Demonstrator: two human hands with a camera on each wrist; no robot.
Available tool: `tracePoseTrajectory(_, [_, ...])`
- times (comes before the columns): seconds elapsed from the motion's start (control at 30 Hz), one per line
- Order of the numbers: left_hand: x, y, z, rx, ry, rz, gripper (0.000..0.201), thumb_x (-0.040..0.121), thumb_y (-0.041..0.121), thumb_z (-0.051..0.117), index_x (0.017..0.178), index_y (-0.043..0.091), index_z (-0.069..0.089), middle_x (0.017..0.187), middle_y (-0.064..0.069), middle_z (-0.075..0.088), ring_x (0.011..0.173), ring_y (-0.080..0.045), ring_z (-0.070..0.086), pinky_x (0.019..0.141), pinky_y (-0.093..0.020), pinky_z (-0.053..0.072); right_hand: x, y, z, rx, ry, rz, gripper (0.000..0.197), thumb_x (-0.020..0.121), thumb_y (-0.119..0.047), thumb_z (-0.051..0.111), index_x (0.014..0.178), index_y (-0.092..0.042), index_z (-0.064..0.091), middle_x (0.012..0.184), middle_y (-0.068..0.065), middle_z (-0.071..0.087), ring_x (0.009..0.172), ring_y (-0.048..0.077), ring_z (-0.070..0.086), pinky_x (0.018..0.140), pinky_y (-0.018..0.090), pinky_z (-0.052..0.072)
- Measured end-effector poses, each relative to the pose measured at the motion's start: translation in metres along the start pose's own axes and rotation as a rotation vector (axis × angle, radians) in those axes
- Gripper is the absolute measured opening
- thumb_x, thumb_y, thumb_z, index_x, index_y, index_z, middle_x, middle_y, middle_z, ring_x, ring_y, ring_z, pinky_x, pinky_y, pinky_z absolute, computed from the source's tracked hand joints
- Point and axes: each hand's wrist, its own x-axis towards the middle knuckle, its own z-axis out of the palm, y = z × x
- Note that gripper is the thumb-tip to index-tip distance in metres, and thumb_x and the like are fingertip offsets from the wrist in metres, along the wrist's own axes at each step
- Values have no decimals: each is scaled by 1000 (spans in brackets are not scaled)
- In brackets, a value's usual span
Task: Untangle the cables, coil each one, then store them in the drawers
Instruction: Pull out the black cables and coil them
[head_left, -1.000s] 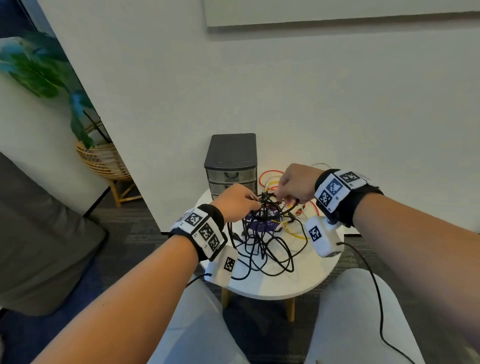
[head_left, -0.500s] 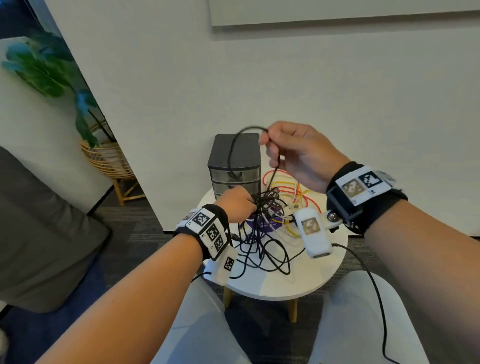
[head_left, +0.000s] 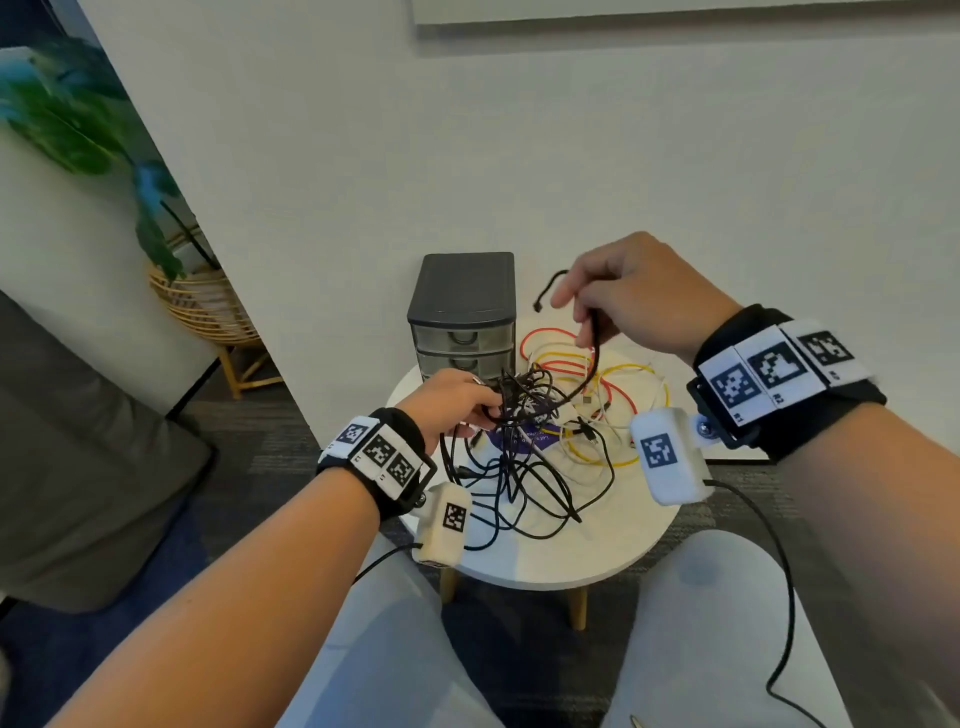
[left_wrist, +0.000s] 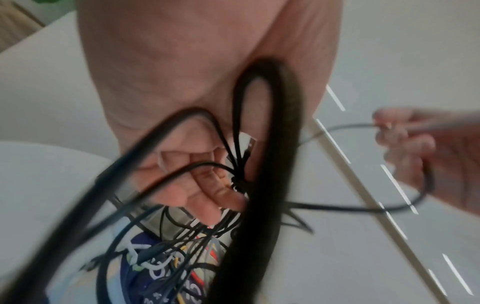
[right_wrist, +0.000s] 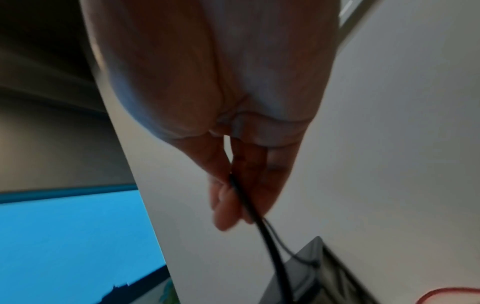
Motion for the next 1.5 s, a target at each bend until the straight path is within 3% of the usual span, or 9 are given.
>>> tracePoseTrajectory(0.17, [-11,3,-5,-433,-198,-35,23,100,16,49,115,6,63,82,-9,64,76,-21,67,75,-31,51,-9,10,-2,-503,-210,144,22,90,-10,62,76,-14,78,62,2,69,69,25,71,60,29,51])
tracePoseTrajectory(0.27, [-13,2,-5,-400,-195,-31,34,101,11,43,127,-1,61,82,-10,64,76,-24,66,84,-39,51,-12,23,8,-597,-394,244,20,87,-12,65,71,-14,78,63,4,71,59,21,66,64,32,58])
tracePoseTrajectory(0.4, [-14,2,-2,-261,-103,29,32,102,1,40,118,4,68,82,-11,66,73,-23,66,101,-55,48,-21,36,32,-684,-644,234,16,87,-21,70,74,-13,76,69,-5,66,67,14,55,61,25,44])
tracePoseTrajectory(0.57, [-14,3,-2,-77,-47,96,29,101,0,48,113,15,70,85,-9,73,72,-17,69,96,-51,54,-6,55,49,-589,-318,28,14,97,-21,62,94,-19,75,76,-19,51,73,4,48,60,17,31])
tracePoseTrajectory(0.8, [-19,9,1,27,-69,155,30,103,1,47,117,15,69,91,-9,72,70,-10,68,82,-37,55,21,91,85,-431,-102,-37,4,87,-13,70,85,-16,72,76,-3,57,78,21,54,71,31,41])
tracePoseTrajectory(1.13, [-15,12,-6,38,-52,190,39,99,2,37,124,14,63,83,-13,57,61,-16,61,62,-28,58,23,89,79,-305,-39,-132,14,89,-21,73,77,-18,66,84,-2,55,79,18,54,71,31,42])
tracePoseTrajectory(1.3, [-19,20,0,59,-133,271,33,107,45,42,129,27,59,106,-13,64,71,-15,63,64,-29,56,22,80,80,-282,-178,-127,22,99,-21,56,80,-26,48,81,-4,54,73,14,49,66,30,37])
tracePoseTrajectory(1.4, [-19,24,3,229,-40,395,24,104,43,51,120,27,59,97,-7,69,63,-2,60,68,-31,51,22,68,72,-212,-225,-120,21,97,-18,56,79,-28,50,80,-5,55,71,13,49,67,31,39])
tracePoseTrajectory(1.5, [-20,23,-1,137,-35,394,18,102,41,56,111,27,62,94,-22,68,70,-21,59,68,-35,51,20,59,60,-164,-263,-124,14,100,-23,57,86,-22,59,77,-6,58,68,11,50,68,31,42])
